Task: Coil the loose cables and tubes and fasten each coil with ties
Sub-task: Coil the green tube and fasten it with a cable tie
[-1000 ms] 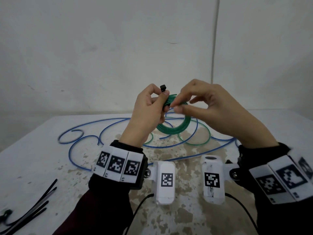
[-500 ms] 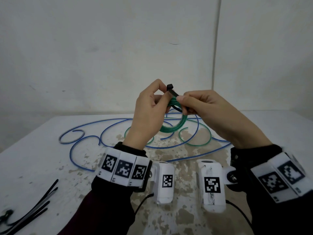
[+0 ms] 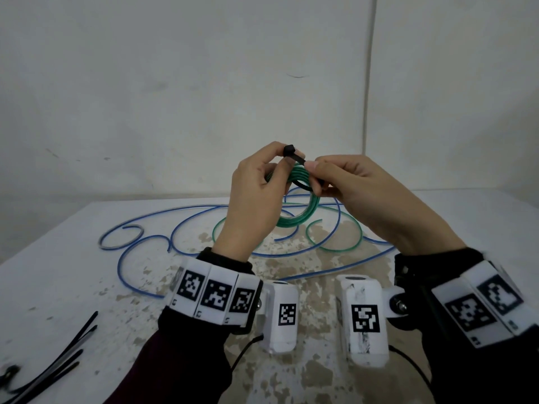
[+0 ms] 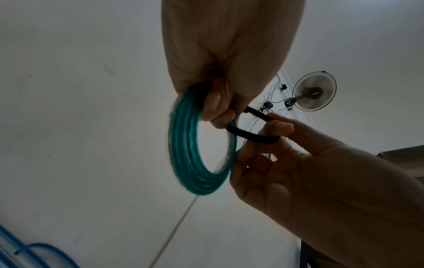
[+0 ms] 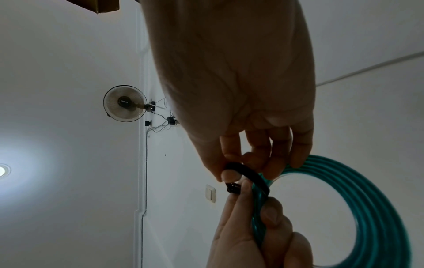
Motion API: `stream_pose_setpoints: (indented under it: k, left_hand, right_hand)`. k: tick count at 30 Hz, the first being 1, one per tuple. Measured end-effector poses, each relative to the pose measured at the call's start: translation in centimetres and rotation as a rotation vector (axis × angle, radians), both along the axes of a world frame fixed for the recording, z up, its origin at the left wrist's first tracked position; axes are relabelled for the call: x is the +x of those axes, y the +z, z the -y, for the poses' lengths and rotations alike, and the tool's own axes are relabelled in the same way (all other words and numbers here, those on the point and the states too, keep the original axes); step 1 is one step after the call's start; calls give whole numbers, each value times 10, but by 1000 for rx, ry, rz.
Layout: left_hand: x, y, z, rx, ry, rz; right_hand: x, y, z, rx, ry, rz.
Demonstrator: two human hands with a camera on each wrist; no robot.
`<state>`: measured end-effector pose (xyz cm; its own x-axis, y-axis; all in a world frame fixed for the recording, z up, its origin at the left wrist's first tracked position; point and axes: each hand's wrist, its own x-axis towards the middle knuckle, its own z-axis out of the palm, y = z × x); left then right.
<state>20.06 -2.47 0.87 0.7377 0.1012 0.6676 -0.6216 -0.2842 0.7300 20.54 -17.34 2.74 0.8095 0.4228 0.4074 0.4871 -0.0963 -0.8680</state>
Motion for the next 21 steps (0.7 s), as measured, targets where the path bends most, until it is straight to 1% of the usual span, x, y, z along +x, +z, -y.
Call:
stream_pose_setpoints:
  k: [5,11,17,21]
  left_hand:
    - [1,-1,1,-10,-16,-8]
    - [-2,0,2,24,-15,3]
    - [-1,-1,6,88,42,50]
    - [-1,-2,5,139,95,101]
  right_hand:
    - [0,0,2,-19,-4,2]
    - [-1,1,0,3,-23,-25]
    - [1,0,2,41,-8,-67]
    - [1,-1,-1,22,-29,-73]
